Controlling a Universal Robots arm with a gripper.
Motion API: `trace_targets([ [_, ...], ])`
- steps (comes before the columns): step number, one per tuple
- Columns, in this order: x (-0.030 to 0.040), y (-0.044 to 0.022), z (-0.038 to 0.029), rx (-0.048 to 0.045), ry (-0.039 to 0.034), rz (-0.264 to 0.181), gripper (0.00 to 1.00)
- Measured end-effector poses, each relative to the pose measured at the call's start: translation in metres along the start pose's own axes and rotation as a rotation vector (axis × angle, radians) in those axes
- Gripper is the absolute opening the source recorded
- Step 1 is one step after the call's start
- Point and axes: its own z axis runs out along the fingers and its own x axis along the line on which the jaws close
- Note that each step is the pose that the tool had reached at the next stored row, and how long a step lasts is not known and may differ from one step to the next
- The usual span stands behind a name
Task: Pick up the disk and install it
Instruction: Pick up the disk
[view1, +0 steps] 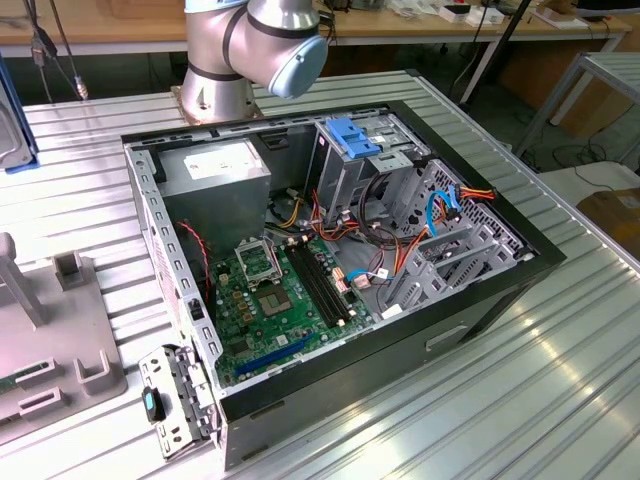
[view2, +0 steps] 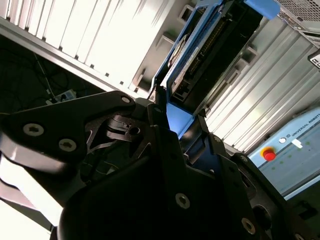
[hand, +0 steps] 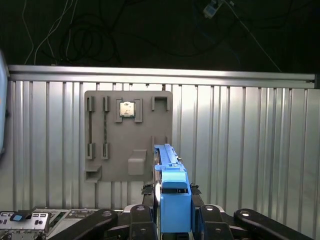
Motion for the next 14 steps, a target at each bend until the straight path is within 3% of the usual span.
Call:
trace_targets([
  [6, 0.0001, -0.0091, 0.0, 0.0, 0.0, 0.0, 0.37],
  [7, 0.0002, -0.015, 0.0, 0.0, 0.0, 0.0, 0.37],
  [8, 0.0003, -0.0168, 0.0, 0.0, 0.0, 0.0, 0.37],
  [14, 0.0004, -0.0198, 0.0, 0.0, 0.0, 0.0, 0.37],
])
